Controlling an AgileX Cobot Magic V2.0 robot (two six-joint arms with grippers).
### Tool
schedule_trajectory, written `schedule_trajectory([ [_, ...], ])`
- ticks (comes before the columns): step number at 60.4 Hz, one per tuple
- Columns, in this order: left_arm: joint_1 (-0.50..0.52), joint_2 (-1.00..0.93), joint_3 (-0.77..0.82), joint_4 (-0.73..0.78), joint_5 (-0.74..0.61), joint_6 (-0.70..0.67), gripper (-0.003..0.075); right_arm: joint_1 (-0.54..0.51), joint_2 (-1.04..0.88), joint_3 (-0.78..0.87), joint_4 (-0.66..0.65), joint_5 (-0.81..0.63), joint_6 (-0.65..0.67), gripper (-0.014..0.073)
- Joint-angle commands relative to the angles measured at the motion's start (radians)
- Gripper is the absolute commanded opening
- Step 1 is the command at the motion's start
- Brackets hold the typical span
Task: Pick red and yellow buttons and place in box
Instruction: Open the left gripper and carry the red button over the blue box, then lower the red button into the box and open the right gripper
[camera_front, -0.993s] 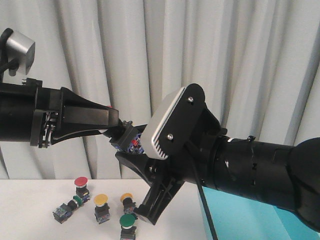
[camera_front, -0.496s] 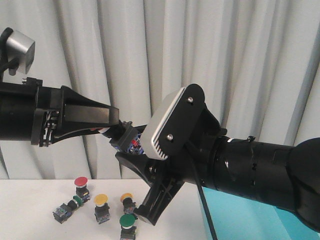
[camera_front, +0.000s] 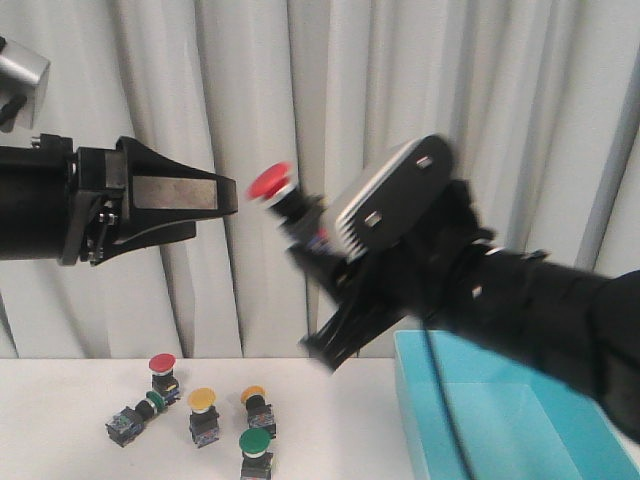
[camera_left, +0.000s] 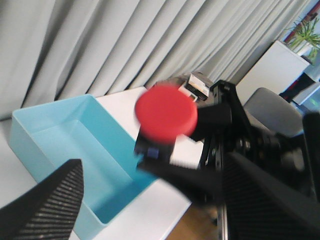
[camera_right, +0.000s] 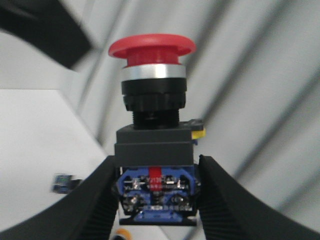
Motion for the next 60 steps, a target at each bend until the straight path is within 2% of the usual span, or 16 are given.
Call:
schedule_trajectory([
  [1,-0.003,-0.044,-0.036,-0.015,-0.049,0.0,0.0547,-0.106,-0.076,-0.033,0.031,-0.078,0.069,-0.0006],
  [8,-0.003,-0.058,-0.036,0.08,-0.055,0.0,0.0531,-0.281,-0.115,-0.033,0.051,-0.047,0.158,-0.0006],
  [12,-0.003,-0.062,-0.036,0.123,-0.053,-0.002,0.0519,-0.394,-0.123,-0.033,0.055,0.019,0.217,-0.0006],
  [22,-0.003,-0.062,-0.036,0.224,-0.026,-0.003,0.0472,-0.706,-0.072,-0.032,-0.033,0.356,0.417,-0.0006],
  [28,-0.003,-0.062,-0.036,0.284,-0.027,-0.003,0.0435,-0.826,0.012,-0.032,-0.134,0.519,0.537,-0.0006],
  [35,-0.003,-0.062,-0.036,0.32,-0.028,-0.003,0.0392,-0.841,0.146,-0.032,-0.227,0.612,0.588,-0.0006],
  [40,-0.003,-0.062,-0.036,0.322,-0.022,-0.003,0.0364,-0.811,0.24,-0.032,-0.238,0.626,0.59,-0.0006],
  [53,-0.003,-0.062,-0.036,0.33,-0.015,-0.003,0.0316,-0.706,0.447,-0.037,-0.243,0.482,0.603,-0.0005],
  [60,-0.003,-0.062,-0.036,0.33,-0.013,-0.003,0.0303,-0.65,0.534,-0.088,-0.296,0.445,0.634,-0.0005],
])
